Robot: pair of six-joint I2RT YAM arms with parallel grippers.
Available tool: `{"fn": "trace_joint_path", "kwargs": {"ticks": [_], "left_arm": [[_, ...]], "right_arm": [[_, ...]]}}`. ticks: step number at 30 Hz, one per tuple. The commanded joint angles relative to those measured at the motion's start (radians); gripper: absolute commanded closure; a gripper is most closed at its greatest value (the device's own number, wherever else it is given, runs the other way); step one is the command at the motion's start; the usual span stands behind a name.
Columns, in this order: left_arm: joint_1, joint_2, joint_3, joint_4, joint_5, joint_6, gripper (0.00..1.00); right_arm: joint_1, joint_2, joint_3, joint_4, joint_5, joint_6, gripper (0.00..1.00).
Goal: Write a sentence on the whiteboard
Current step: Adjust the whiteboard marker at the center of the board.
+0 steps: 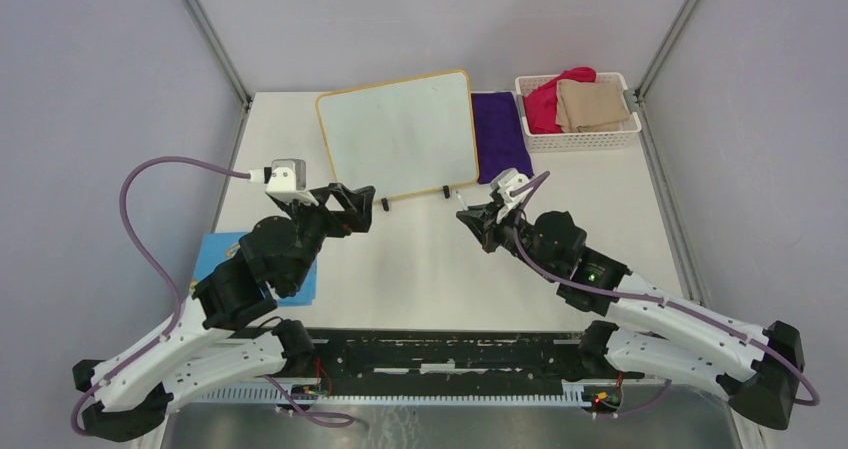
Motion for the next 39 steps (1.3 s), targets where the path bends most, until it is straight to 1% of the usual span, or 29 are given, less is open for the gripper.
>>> {"fn": "trace_joint_path", "kwargs": {"ticks": [1,3,5,6,8,11,14,17,19,21,23,24,25,28,29,31,34,35,37,39], "left_arm": [[-0.001,0.004,-0.013,0.122,0.098,0.081,0.00],[-0.001,0.012,-0.034,0.174,0.183,0.111,0.00],[-0.001,0.021,-0.058,0.227,0.230,0.116,0.00],[-0.001,0.025,-0.061,0.244,0.248,0.110,0.00],[0.000,0.041,-0.060,0.269,0.290,0.110,0.00],[0.000,0.100,-0.018,0.261,0.412,0.153,0.00],[0.000,0.155,0.016,0.270,0.520,0.173,0.00],[0.008,0.169,0.031,0.301,0.634,0.189,0.00],[0.018,0.166,0.032,0.325,0.671,0.200,0.00],[0.039,0.163,0.025,0.344,0.670,0.209,0.00],[0.102,0.175,0.015,0.360,0.697,0.203,0.00],[0.157,0.183,0.006,0.376,0.724,0.185,0.00],[0.225,0.189,-0.010,0.409,0.796,0.154,0.00],[0.459,0.213,-0.072,0.552,0.984,0.002,0.01],[0.486,0.232,-0.073,0.579,0.998,-0.032,0.01],[0.506,0.290,-0.048,0.632,1.081,-0.083,0.00],[0.508,0.400,0.012,0.706,1.248,-0.174,0.01],[0.508,0.431,0.019,0.754,1.304,-0.205,0.01],[0.508,0.438,0.001,0.838,1.377,-0.252,0.00],[0.508,0.416,-0.040,0.917,1.434,-0.268,0.00]], "right_arm": [[0.001,0.031,0.061,0.072,-0.017,0.010,0.99],[0.001,0.034,0.041,0.117,-0.007,-0.003,0.98],[0.001,0.033,0.024,0.152,-0.013,-0.025,0.98],[0.002,0.034,0.030,0.150,-0.018,-0.036,1.00],[0.000,0.055,0.068,0.089,-0.050,-0.068,1.00],[0.000,0.099,0.134,0.007,-0.147,-0.114,1.00],[-0.005,0.101,0.121,0.028,-0.210,-0.107,1.00],[-0.027,0.101,0.124,0.033,-0.254,-0.095,1.00],[-0.054,0.099,0.123,0.032,-0.286,-0.080,1.00],[-0.086,0.094,0.111,0.039,-0.311,-0.061,1.00],[-0.113,0.087,0.092,0.049,-0.325,-0.038,1.00],[-0.125,0.080,0.084,0.054,-0.328,-0.029,1.00],[-0.134,0.074,0.075,0.057,-0.328,-0.022,1.00],[-0.157,0.047,0.056,0.055,-0.306,-0.006,1.00],[-0.161,0.037,0.052,0.051,-0.299,-0.004,1.00],[-0.169,0.018,0.042,0.050,-0.299,-0.002,1.00],[-0.172,0.004,0.039,0.041,-0.317,0.001,1.00],[-0.175,-0.002,0.037,0.041,-0.329,0.002,1.00],[-0.180,-0.014,0.037,0.036,-0.357,0.000,1.00],[-0.191,-0.022,0.044,0.025,-0.415,-0.004,1.00]]}}
